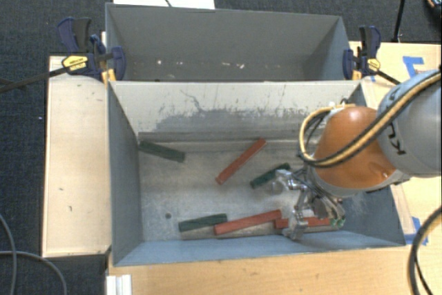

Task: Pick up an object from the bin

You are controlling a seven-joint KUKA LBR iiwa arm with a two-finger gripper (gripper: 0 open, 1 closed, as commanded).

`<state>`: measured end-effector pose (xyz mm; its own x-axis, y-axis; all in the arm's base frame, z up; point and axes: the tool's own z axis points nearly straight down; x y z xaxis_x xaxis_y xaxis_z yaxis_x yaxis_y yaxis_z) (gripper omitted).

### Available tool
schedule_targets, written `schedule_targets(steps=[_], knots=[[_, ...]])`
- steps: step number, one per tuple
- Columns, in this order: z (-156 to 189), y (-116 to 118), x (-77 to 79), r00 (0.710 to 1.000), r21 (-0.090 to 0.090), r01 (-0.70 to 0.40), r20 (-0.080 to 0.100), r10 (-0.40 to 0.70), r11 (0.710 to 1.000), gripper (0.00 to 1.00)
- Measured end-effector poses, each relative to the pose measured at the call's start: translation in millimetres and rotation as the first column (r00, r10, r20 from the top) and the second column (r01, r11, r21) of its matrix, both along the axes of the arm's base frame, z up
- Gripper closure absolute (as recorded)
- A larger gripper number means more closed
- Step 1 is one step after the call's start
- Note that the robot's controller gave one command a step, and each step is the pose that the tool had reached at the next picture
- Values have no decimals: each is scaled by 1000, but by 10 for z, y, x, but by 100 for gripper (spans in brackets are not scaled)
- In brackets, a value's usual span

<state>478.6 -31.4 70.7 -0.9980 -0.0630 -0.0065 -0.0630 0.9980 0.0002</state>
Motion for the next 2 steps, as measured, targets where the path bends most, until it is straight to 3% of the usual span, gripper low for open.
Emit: schedule_targets(steps=[1, 2], knots=[[12, 4, 23, 1000, 0, -1, 3, 1, 1000, 0], [1, 2, 6, 1000, 0, -2, -3, 2, 1000, 100]])
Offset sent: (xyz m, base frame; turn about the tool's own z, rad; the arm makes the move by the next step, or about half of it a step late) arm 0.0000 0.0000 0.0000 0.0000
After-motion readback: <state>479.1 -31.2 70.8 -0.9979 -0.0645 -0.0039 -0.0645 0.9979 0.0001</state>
